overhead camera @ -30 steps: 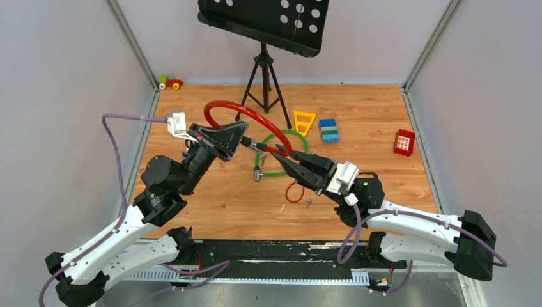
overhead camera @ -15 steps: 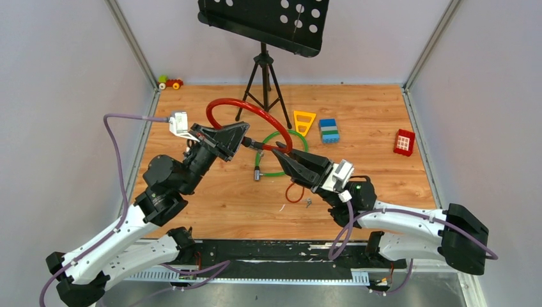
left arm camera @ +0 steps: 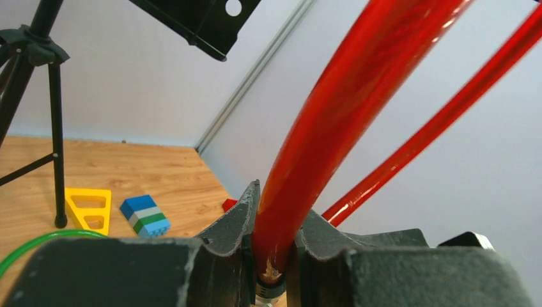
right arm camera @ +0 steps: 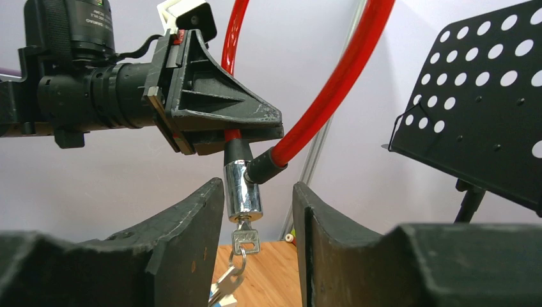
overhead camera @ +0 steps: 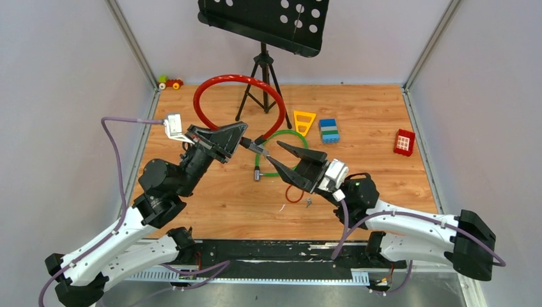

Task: Lock with the key
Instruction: Lock the lock.

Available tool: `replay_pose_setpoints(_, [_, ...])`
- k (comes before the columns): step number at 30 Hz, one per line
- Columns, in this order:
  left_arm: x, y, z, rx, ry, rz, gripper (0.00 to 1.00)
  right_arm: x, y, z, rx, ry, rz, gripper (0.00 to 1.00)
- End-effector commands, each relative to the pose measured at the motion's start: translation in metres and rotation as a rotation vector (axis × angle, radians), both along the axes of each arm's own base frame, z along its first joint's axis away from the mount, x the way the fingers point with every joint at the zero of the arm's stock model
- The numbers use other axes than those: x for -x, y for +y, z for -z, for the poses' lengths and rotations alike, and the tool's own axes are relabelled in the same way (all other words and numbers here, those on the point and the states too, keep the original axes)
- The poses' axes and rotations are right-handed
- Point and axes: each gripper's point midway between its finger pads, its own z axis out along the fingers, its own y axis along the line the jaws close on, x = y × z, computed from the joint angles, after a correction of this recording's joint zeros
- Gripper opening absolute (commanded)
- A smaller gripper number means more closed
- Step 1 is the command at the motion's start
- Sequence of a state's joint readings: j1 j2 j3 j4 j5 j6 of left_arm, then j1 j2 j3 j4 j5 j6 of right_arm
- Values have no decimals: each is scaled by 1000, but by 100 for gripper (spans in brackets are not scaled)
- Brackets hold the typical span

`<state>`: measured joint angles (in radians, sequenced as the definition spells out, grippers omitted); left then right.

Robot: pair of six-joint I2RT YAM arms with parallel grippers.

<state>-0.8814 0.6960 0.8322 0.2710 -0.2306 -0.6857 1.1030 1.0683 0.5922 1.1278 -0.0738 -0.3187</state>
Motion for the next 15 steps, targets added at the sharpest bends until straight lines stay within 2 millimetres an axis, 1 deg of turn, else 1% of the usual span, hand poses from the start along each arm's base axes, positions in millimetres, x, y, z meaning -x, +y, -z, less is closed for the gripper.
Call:
replay_pose_setpoints(1, [13,17,-44,118,-87,-2,0,12,-15,-4,36,-42,0,49])
replay_pose_setpoints(2, [13,17,-44,115,-89,-3,0,14,-18,-4,48,-47,3,52])
replay_pose_setpoints(3, [13,17,-44,109,-93,-5,0,17,-24,-6,53,-54,5,55])
replay_pose_setpoints(4, [13,17,-45,106,-97,-5,0,19,-27,-5,68,-54,8,56])
replay_pose_setpoints(7, [17,16,-47,92,-129,5,0,23,-35,-2,105,-52,11,57])
replay_pose_setpoints(8, [18,15,-48,89,-146,8,0,24,-35,3,137,-42,8,56])
replay_pose_setpoints(11, [20,15,-50,88,-162,14,0,24,-33,11,204,-20,4,51])
replay_pose_setpoints(14, [20,14,-52,90,-168,16,0,19,-24,26,258,12,2,46])
replay_pose_setpoints(15, [22,13,-53,91,-174,24,0,18,-21,30,266,23,-6,45])
